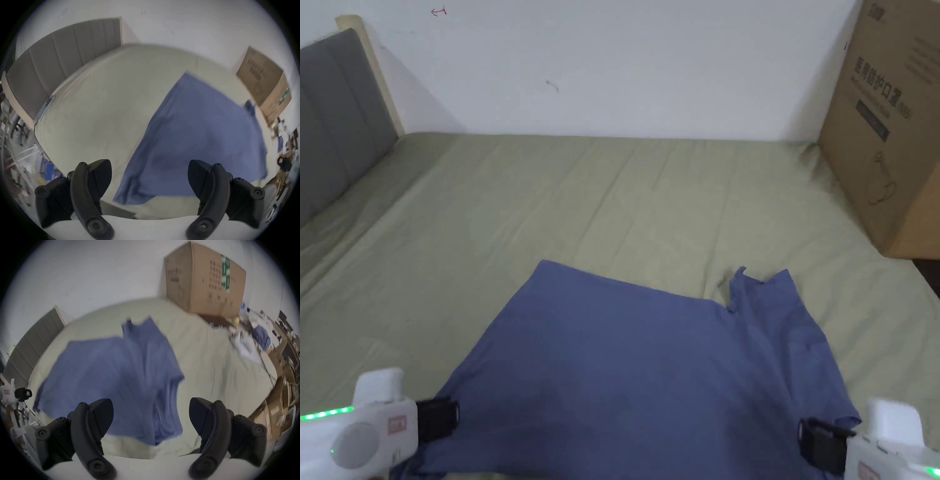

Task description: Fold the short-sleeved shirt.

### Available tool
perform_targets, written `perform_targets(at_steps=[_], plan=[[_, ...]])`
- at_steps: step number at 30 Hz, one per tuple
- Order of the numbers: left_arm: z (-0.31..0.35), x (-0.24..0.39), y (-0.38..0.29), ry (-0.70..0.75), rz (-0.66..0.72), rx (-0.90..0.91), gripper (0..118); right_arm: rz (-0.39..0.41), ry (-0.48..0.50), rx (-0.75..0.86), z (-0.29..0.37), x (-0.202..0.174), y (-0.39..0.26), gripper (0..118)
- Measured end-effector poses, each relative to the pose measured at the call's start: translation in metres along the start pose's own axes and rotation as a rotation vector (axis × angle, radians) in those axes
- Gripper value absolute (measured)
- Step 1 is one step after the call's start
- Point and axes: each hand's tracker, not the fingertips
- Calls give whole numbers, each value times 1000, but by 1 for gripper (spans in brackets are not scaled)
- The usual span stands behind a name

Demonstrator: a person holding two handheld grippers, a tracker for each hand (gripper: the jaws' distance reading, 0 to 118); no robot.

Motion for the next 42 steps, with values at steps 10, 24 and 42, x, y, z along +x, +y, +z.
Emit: perform_targets(at_steps=[10,24,42], plan=[[111,104,88,-152,-144,540,98,78,35,463,91,-42,100,101],[90,162,88,-214,-226,651,0,115,-57,624,100,-68,123,0],[-157,179,214,-101,-333,83,45,161,-79,518,-8,-62,179,0]])
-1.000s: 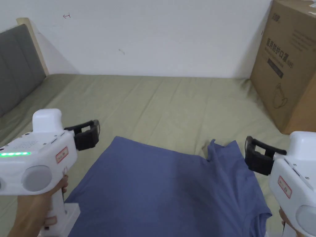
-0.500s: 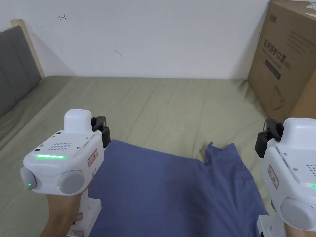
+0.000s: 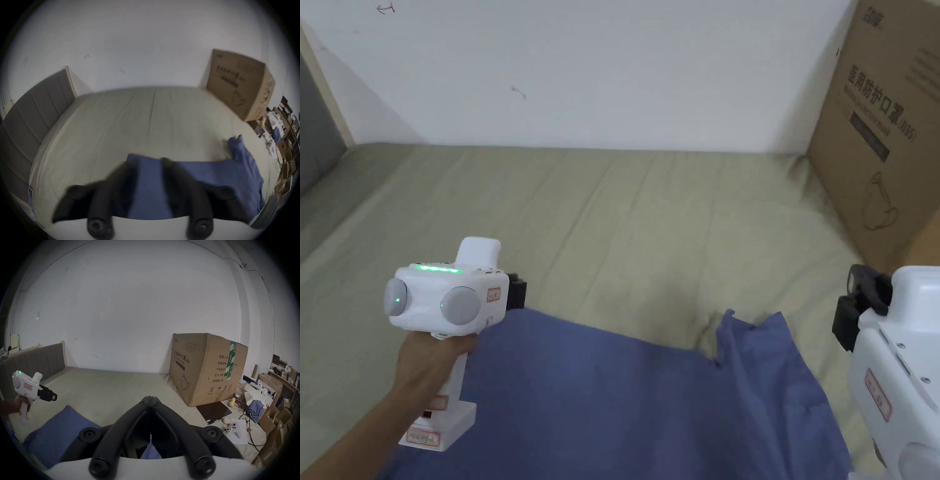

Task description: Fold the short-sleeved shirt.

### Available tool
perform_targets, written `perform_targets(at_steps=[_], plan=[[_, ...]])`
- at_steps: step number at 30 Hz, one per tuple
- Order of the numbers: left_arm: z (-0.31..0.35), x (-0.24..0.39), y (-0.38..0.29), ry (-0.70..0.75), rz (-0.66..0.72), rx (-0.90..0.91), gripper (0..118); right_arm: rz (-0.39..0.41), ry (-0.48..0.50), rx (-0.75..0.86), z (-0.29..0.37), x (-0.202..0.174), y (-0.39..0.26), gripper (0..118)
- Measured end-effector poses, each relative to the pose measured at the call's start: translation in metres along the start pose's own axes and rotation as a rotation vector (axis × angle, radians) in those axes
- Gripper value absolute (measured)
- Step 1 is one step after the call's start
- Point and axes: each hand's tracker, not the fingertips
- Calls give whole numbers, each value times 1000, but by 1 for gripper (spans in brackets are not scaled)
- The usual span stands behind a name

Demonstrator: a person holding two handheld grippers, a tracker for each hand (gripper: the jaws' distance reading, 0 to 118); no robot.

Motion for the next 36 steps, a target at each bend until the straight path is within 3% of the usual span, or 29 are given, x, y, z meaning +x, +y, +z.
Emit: perform_targets(at_steps=[1,2,3,10,11,13,14,16,17,18,20,25,27,28,33,34,35,36], plan=[[-21,-5,4,1,0,-65,69,3,-5,-16,-10,1,-3,0],[-41,-10,8,5,0,-117,83,3,-12,-28,-19,2,-7,0],[-56,-14,8,28,7,-107,89,4,-17,-41,-27,2,-12,0],[-148,-30,8,63,10,-258,89,1,-49,-154,-72,8,-44,0],[-158,-29,4,62,1,-280,87,0,-51,-167,-76,9,-49,0],[-166,-27,-7,52,-3,-340,66,-14,-54,-199,-83,11,-56,0],[-167,-27,-13,3,10,-332,65,-26,-52,-212,-85,13,-59,0],[-157,-25,-15,25,20,-269,43,-47,-39,-253,-91,17,-64,0],[-155,-24,-15,18,18,-269,23,-60,-32,-268,-94,19,-66,0],[-152,-22,-15,12,2,-256,23,-91,-27,-285,-98,22,-68,0],[-145,-19,-15,12,-30,-238,2,-141,-26,-343,-110,28,-74,2],[-91,-10,-9,-23,-43,-87,2,-160,26,-566,-156,41,-108,86],[-67,-11,-7,-59,-18,-47,2,-164,17,-622,-172,44,-128,107],[-51,-10,-5,-70,-21,-39,2,-159,18,-664,-181,45,-139,111],[-7,-12,-1,-73,-79,-19,2,-121,6,-861,-215,41,-184,107],[-1,-13,-1,-72,-77,-16,2,-126,5,-870,-220,41,-191,98],[4,-14,-1,-71,-74,-12,2,-122,-3,-877,-221,40,-195,81],[6,-15,0,-70,-68,-10,2,-103,-3,-887,-222,38,-198,74]])
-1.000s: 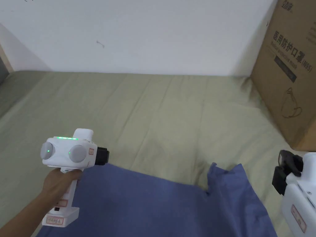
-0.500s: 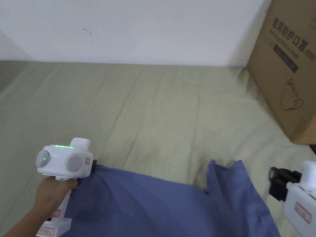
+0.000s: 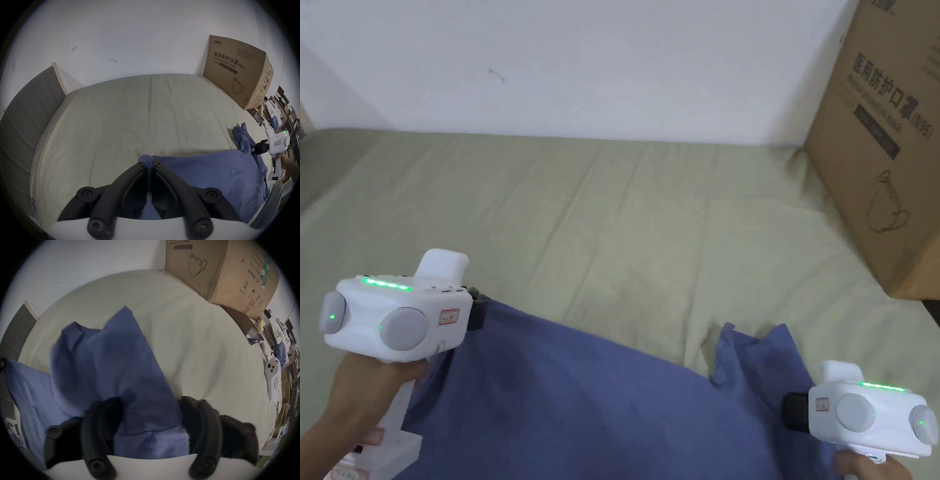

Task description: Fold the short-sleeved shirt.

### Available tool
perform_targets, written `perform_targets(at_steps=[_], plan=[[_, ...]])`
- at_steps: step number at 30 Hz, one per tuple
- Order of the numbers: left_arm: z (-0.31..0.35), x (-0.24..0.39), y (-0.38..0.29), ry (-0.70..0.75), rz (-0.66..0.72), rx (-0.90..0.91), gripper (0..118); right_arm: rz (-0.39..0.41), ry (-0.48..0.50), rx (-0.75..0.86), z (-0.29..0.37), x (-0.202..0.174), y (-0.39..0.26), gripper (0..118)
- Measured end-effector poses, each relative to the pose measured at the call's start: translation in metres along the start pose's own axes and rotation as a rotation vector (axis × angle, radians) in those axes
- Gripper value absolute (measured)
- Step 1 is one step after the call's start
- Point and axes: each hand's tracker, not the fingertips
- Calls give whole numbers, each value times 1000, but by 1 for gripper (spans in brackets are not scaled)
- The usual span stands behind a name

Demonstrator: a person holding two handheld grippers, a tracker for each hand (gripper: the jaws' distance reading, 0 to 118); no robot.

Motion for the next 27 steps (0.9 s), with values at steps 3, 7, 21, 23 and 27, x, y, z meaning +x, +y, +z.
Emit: perform_targets(at_steps=[3,7,21,23,27], plan=[[8,0,-3,7,11,1,2,38,6,37,14,-5,-3,31],[12,-3,-10,23,45,6,2,90,21,84,43,-11,-9,2],[147,-46,40,117,165,249,2,65,147,707,290,-21,42,2],[177,-55,67,142,155,320,2,78,170,798,326,-31,59,2],[230,-63,120,194,138,447,2,89,178,937,383,-52,96,2]])
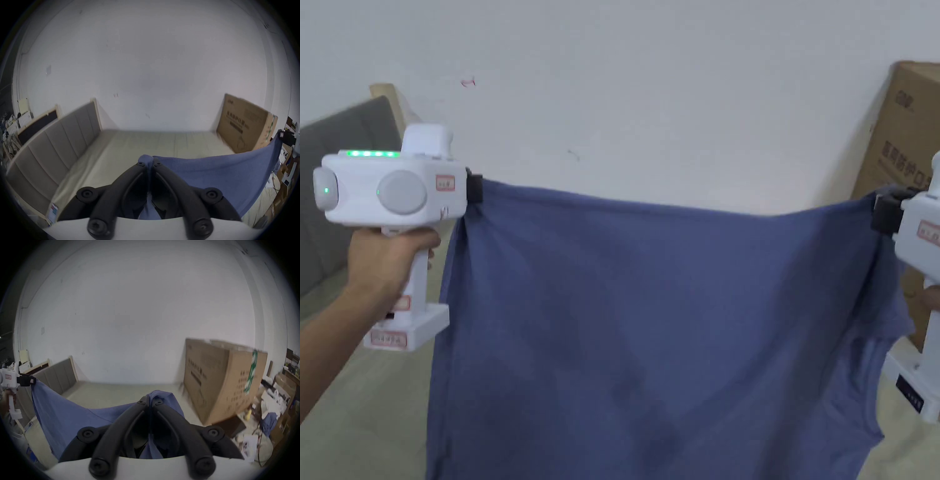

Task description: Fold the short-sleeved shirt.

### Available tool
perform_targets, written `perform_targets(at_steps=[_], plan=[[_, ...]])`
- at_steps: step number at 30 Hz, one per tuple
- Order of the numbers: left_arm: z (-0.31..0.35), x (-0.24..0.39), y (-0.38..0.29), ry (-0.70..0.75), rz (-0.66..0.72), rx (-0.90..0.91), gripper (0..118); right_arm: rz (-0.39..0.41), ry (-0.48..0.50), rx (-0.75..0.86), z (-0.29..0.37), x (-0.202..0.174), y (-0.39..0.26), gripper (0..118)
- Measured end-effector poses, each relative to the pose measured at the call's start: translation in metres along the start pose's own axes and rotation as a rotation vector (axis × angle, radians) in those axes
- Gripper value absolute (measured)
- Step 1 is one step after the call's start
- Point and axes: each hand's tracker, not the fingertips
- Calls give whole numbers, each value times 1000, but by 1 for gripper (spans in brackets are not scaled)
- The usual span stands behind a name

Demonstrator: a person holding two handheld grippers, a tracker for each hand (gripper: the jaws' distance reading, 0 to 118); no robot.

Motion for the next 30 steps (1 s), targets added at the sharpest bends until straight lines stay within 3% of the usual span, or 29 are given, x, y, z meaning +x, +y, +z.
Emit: perform_targets(at_steps=[8,16,22,30], plan=[[8,-5,95,49,-14,145,2,31,5,168,-21,-14,90,2],[-25,-3,123,61,-11,191,2,41,11,214,-62,-2,122,2],[-82,2,87,46,-17,148,2,43,14,164,-100,4,77,2],[-151,10,-27,16,-33,-59,2,34,-5,-54,-149,14,-41,2]])
